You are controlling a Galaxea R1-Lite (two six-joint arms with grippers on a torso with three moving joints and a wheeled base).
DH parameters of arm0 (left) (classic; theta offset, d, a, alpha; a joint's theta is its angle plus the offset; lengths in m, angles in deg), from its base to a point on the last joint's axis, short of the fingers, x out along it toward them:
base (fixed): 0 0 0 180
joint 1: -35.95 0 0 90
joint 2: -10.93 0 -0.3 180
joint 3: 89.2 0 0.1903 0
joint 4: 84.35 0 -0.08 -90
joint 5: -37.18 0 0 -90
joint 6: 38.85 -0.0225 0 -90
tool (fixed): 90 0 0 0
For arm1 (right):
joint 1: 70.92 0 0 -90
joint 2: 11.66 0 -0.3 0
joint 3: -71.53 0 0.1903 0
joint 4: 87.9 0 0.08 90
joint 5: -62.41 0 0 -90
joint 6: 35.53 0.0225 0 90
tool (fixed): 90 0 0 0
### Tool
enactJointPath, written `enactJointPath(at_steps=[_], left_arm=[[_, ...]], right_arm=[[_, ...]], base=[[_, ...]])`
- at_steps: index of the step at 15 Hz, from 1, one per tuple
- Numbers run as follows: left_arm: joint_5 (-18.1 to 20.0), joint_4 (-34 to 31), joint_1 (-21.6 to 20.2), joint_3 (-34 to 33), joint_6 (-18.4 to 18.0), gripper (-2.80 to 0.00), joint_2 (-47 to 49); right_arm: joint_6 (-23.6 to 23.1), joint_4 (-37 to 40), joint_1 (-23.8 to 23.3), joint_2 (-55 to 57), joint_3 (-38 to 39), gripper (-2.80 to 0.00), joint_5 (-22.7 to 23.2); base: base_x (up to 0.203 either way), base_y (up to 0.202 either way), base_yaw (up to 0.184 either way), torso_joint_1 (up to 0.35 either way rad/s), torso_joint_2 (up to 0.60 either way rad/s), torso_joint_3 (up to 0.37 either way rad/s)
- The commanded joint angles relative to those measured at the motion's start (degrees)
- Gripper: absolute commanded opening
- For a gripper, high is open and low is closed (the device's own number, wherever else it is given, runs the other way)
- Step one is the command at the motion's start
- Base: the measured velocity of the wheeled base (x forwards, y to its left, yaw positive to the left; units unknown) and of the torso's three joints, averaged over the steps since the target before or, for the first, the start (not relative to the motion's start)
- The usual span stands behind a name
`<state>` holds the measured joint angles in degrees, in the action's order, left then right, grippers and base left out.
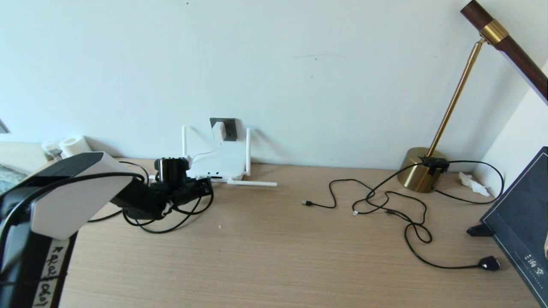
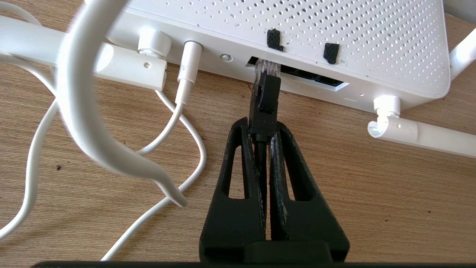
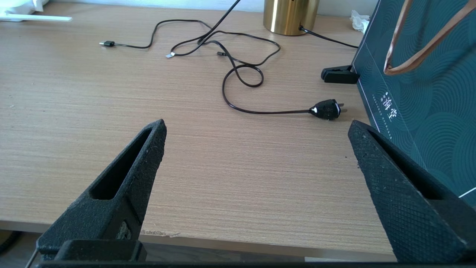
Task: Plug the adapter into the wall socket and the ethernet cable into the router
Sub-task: Plug cable into router interface
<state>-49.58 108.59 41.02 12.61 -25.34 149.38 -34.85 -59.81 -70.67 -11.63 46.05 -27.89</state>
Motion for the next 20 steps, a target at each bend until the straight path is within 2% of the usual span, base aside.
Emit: enactJointPath(at_steps=[1,20], left_arm=[[0.01,0.00,-0.06,-0.05,0.12,-2.80,-0.20],[0.00,0.08,0.03,-0.30,-0.06,-2.80,-0.46]], right_arm=[[0.01,0.02,0.02,-0.01,0.00,0.00,-0.03],[0.02,0.02,0.02,-0.02,0.00,0.00,-0.01]], base=[[0.000,0.000,0.000,0.000,0.00,0.000],[0.000,0.000,0.000,0.000,0.00,0.000]])
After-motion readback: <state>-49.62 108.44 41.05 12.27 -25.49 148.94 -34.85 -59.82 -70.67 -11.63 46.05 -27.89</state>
